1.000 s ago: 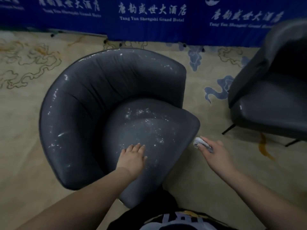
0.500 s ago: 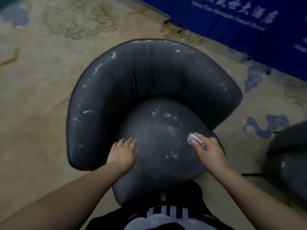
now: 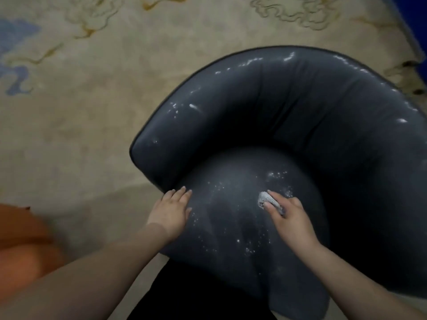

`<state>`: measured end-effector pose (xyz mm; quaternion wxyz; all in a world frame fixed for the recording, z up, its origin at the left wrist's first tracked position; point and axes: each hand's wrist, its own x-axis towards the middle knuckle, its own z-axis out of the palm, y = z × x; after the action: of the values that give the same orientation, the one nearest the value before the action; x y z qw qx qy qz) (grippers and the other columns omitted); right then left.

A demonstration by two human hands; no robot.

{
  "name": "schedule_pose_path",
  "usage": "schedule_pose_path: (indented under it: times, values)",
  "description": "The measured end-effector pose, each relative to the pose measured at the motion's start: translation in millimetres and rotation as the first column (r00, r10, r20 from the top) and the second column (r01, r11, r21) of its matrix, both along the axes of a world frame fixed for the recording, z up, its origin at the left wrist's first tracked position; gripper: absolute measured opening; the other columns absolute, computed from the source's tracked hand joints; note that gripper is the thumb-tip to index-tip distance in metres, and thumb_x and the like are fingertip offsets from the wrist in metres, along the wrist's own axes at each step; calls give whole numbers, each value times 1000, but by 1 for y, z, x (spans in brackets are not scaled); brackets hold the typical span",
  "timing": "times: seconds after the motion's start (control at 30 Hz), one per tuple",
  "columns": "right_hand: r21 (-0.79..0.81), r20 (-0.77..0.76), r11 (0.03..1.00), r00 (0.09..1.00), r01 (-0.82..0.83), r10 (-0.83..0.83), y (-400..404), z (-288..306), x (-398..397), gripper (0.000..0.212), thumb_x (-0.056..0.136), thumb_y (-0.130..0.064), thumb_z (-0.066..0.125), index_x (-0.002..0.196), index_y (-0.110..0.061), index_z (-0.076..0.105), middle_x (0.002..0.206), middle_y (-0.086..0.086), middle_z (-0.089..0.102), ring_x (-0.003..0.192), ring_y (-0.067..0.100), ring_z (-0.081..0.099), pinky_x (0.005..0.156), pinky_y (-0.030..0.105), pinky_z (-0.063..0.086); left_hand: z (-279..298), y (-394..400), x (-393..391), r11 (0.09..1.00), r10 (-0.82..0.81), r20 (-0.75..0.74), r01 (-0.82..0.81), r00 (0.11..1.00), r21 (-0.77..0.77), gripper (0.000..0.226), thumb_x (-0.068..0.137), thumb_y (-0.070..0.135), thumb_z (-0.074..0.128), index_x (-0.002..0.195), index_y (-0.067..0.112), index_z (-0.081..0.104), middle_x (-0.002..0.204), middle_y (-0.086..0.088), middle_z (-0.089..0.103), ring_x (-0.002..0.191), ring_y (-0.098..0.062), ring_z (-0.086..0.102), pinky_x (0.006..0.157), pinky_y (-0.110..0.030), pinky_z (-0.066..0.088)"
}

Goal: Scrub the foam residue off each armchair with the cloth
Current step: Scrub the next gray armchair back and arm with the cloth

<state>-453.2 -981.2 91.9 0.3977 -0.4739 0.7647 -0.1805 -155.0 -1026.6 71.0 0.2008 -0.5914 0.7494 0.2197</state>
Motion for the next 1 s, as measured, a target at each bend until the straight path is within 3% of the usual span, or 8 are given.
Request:
schedule_pose_path:
  times: [0.23,0.4,0.5,0.57,0.67,0.8,0.87,1.0]
  values:
    - [11,12,993,993,-122,122,-32,-89,33,38,89,-40,61,127,-40,57,95,-12,44,80,-3,52,67,1,34,-86,3,16,993,110,-37,-108,993,36,57,100,44,32,152,28,14,161,1,11,145,-26,14,117,-42,19]
    - [-22,-55,981,980,-193,191,-64,-164,62,43,88,-43,61,129,-34,56,100,-4,43,87,11,53,83,20,35,-164,-13,33,986,142,-36,-138,989,92,54,102,39,30,152,35,10,161,3,5,146,-25,10,117,-43,18]
    - [-125,-171,960,959,-251,228,-88,-202,76,45,87,-43,61,131,-32,56,98,-1,40,99,20,46,91,25,36,-204,-23,41,994,79,6,-79,997,69,59,102,39,31,152,36,0,161,1,0,146,-26,9,117,-42,20]
    - [-229,-269,924,932,-307,243,-103,-221,84,45,87,-41,62,131,-30,56,96,-1,37,97,18,37,96,32,37,-223,-22,45,996,77,-3,-77,997,34,62,101,42,32,151,38,-4,161,2,-3,146,-25,8,117,-41,21]
    - [-315,-390,883,895,-349,215,-126,-245,97,46,88,-40,62,132,-31,54,100,5,41,96,23,38,93,41,37,-240,-10,47,993,58,-15,-59,998,-101,65,100,44,30,148,39,-14,160,4,-12,145,-23,2,118,-37,21]
    - [-316,-458,880,869,-354,185,-120,-265,126,46,89,-36,61,134,-32,52,104,10,43,97,28,40,87,38,31,-247,3,44,975,108,-87,-123,990,-187,65,101,41,30,147,41,-16,159,6,-13,145,-21,-4,117,-35,19]
    - [-352,-439,825,857,-442,271,-95,-266,135,48,87,-31,65,133,-30,53,101,10,44,93,27,40,83,36,31,-247,3,43,972,117,-101,-134,988,-191,64,101,40,29,148,41,-15,159,5,-13,146,-21,-5,117,-37,22]
    - [-333,-450,681,745,-652,493,-55,-260,116,53,80,-25,70,131,-30,56,95,8,45,85,19,36,76,34,33,-244,3,46,969,132,-160,-161,978,-188,62,100,40,33,150,41,-4,160,5,-8,146,-20,-2,117,-39,24]
